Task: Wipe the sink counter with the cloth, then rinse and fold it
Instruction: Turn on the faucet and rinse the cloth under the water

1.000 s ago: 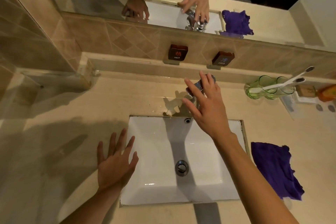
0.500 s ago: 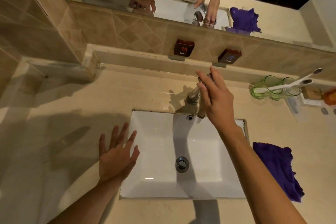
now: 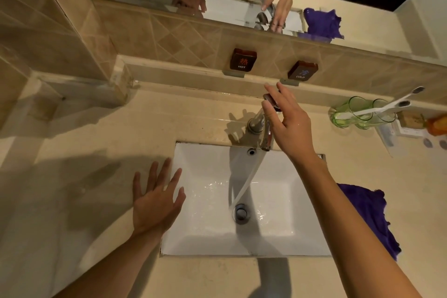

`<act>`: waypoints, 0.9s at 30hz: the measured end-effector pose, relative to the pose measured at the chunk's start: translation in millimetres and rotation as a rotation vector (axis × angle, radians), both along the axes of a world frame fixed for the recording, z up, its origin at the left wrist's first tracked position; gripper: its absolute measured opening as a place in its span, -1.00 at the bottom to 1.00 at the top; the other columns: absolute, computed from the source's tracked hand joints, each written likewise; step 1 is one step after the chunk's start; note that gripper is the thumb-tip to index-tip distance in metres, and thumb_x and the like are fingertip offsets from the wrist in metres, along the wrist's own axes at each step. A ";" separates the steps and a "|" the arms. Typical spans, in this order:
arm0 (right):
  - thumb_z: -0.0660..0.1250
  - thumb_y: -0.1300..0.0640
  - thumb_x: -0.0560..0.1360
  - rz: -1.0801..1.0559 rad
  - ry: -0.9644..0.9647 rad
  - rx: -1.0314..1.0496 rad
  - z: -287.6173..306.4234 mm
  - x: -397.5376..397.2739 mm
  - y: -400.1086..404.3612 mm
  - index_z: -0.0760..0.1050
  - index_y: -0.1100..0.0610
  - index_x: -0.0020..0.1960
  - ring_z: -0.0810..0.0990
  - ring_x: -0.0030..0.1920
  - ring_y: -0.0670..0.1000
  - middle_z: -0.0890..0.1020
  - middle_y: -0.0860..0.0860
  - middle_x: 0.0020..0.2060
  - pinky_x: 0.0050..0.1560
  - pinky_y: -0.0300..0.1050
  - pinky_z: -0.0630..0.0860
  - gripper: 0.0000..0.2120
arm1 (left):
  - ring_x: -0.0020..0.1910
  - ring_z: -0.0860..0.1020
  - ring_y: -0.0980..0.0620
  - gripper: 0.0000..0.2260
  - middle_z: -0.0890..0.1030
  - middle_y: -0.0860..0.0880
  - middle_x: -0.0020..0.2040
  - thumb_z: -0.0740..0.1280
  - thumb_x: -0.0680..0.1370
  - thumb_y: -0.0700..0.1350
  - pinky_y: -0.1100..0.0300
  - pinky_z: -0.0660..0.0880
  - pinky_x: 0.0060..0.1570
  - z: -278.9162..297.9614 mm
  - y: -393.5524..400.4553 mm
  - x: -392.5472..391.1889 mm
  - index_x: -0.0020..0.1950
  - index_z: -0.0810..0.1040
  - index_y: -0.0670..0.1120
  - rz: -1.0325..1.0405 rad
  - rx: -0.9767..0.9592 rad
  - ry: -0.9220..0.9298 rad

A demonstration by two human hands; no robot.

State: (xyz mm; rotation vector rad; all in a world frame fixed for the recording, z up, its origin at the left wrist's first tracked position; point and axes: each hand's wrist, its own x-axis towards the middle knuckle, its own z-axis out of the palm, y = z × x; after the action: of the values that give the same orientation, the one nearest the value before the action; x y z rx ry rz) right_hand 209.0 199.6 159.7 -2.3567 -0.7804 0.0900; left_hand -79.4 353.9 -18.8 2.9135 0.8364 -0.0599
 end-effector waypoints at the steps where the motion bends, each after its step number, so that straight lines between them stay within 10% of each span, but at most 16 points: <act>1: 0.13 -0.18 0.68 0.004 0.025 0.002 0.3 -0.8 -0.4 0.29 -0.16 0.57 0.18 0.60 -0.04 0.27 -0.08 0.59 0.53 0.09 0.24 -0.53 | 0.65 0.08 -0.07 -0.47 0.09 0.00 0.67 0.01 0.62 0.19 -0.31 0.01 0.55 0.7 -0.1 0.3 0.60 0.22 0.13 0.000 0.000 -0.003; 12: 0.17 -0.13 0.68 -0.084 0.156 0.116 22.6 -21.9 -27.3 0.19 -0.04 0.60 0.31 0.49 -0.12 0.34 -0.04 0.56 0.42 -0.16 0.26 -0.47 | 0.64 0.11 -0.07 -0.48 0.09 0.05 0.66 -0.03 0.62 0.23 -0.28 0.01 0.54 8.4 3.6 2.0 0.59 0.22 0.21 -0.009 -0.086 0.071; 18: 0.19 -0.11 0.68 -0.231 0.294 0.096 23.7 -56.9 -72.1 0.54 0.05 0.26 0.69 -0.03 -0.03 0.71 -0.01 -0.06 0.09 0.00 0.61 -0.68 | 0.65 -0.24 -0.04 -0.26 -0.27 0.08 0.65 -0.28 0.52 0.38 -0.25 -0.32 0.52 28.4 11.2 9.7 0.66 -0.15 0.11 -0.011 -0.276 0.224; 21: 0.19 -0.10 0.68 -0.197 0.302 -0.017 16.0 -85.8 -96.8 0.56 0.05 0.26 0.63 0.06 -0.04 0.69 -0.02 0.04 -0.01 -0.27 0.49 -0.68 | 0.66 -0.09 -0.02 -0.40 -0.03 0.06 0.68 -0.10 0.64 0.31 -0.20 -0.16 0.58 58.2 7.9 14.2 0.65 0.01 0.14 0.058 -0.442 0.124; 27: 0.15 -0.20 0.65 -0.191 0.074 -0.141 -2.6 -138.1 -129.1 0.42 -0.03 0.43 0.43 0.40 0.02 0.51 -0.04 0.37 0.36 0.11 0.42 -0.57 | 0.38 0.51 -0.05 -0.54 0.54 -0.03 0.42 0.06 0.67 0.17 -0.02 0.39 0.37 119.4 -13.8 11.2 0.46 0.47 0.01 0.017 -0.347 -0.168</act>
State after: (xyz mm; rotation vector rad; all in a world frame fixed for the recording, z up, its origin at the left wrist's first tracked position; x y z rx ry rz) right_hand 71.0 70.5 157.1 -2.5332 -0.5252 0.1544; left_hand -68.2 340.1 100.6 2.5464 0.7395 0.0376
